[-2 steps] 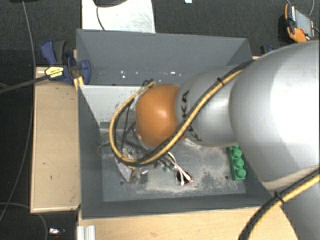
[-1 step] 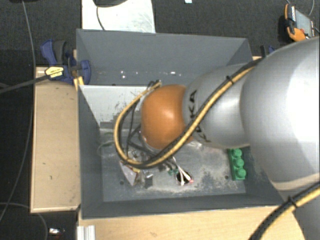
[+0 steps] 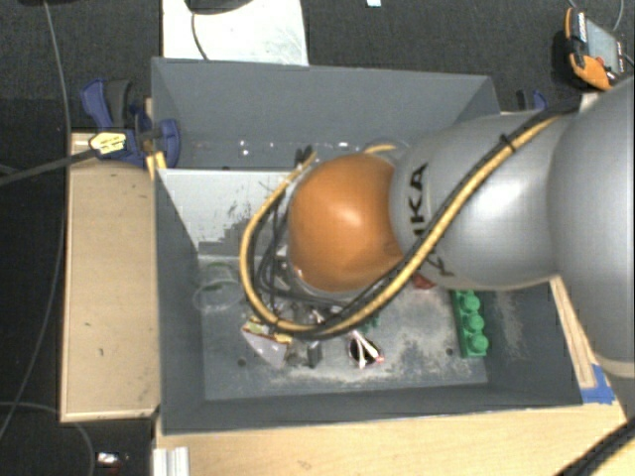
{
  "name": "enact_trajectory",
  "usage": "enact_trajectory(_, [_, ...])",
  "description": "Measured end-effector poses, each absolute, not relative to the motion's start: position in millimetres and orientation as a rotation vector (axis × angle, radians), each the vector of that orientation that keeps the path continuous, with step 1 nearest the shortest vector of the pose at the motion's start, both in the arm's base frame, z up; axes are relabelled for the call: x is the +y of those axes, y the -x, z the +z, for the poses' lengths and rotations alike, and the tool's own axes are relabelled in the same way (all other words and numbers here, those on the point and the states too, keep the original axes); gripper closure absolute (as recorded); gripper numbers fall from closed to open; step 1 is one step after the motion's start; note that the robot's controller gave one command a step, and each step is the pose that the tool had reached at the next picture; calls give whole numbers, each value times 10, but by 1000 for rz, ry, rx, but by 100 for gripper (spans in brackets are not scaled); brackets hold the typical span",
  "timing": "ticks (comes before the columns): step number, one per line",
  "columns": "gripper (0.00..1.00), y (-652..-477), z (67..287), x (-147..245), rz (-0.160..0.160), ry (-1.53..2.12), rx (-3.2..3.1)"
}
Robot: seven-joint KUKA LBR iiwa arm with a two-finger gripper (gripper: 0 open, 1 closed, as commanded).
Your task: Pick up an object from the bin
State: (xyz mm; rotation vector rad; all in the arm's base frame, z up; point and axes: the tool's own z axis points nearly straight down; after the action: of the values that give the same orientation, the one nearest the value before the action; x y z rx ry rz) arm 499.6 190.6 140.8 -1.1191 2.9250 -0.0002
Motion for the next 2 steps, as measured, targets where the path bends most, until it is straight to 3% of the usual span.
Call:
enact_trajectory(1, [100,-5032,1478,1907,0,1155,2908])
enact_trajectory(2, [100,-5005,1380,1908,1,975,2974])
